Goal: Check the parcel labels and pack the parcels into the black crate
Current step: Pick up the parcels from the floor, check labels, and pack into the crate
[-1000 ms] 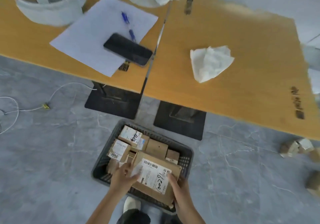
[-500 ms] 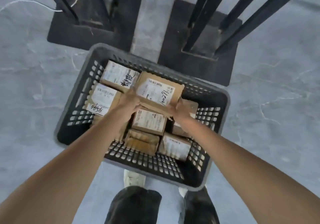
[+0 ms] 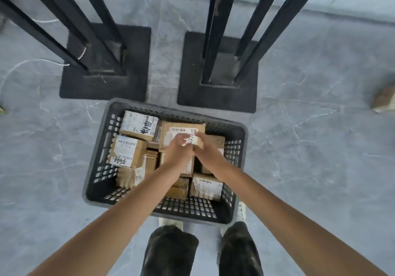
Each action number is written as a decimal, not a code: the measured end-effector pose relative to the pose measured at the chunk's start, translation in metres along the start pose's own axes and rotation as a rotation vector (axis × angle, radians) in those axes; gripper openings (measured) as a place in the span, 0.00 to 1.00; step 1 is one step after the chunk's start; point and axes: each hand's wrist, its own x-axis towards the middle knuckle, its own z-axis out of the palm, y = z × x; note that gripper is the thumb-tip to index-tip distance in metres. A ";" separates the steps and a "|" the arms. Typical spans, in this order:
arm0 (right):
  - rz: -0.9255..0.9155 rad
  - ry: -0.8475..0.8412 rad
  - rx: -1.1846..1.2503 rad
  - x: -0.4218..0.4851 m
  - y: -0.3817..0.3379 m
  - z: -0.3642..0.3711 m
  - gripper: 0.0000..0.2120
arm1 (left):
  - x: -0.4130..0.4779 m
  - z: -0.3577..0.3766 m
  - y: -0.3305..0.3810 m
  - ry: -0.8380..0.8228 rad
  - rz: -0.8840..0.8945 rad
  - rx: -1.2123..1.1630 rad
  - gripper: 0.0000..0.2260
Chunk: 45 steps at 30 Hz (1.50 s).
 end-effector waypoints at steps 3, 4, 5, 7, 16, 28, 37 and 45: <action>-0.160 0.085 0.069 -0.057 -0.076 -0.037 0.16 | -0.068 -0.012 0.076 0.047 0.204 0.023 0.14; -0.192 0.128 0.121 -0.079 -0.099 -0.052 0.15 | -0.092 -0.020 0.101 0.061 0.257 0.034 0.12; -0.211 0.171 0.167 -0.103 -0.122 -0.069 0.15 | -0.117 -0.027 0.123 0.058 0.310 0.039 0.11; -0.248 0.232 0.190 -0.156 -0.165 -0.098 0.13 | -0.168 -0.043 0.163 0.018 0.400 0.030 0.10; -0.540 0.412 0.269 -0.397 -0.346 -0.217 0.11 | -0.420 -0.138 0.358 0.030 0.816 0.081 0.04; -0.849 0.564 0.273 -0.566 -0.423 -0.268 0.14 | -0.563 -0.174 0.421 0.053 1.240 -0.004 0.07; -0.820 0.619 0.296 -0.586 -0.404 -0.267 0.13 | -0.571 -0.174 0.411 0.135 1.357 0.052 0.09; -0.798 0.771 0.406 -0.597 -0.351 -0.293 0.12 | -0.563 -0.151 0.396 0.129 1.454 0.186 0.11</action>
